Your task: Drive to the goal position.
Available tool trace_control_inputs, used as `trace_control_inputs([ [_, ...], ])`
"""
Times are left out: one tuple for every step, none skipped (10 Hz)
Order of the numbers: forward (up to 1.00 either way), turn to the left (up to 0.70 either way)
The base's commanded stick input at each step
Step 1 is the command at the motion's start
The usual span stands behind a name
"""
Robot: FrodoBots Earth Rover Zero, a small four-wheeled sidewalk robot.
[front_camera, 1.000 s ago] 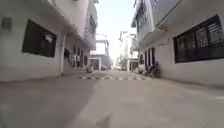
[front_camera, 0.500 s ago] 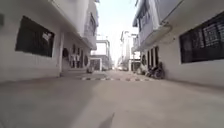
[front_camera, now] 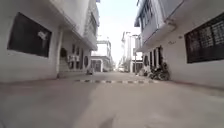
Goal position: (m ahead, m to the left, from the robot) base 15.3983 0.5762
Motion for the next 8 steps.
trace_control_inputs([
  [0.85,0.0],
  [0.85,0.0],
  [0.85,0.0],
  [0.85,0.0],
  [0.85,0.0],
  [0.85,-0.09],
  [0.85,-0.29],
  [0.85,-0.34],
])
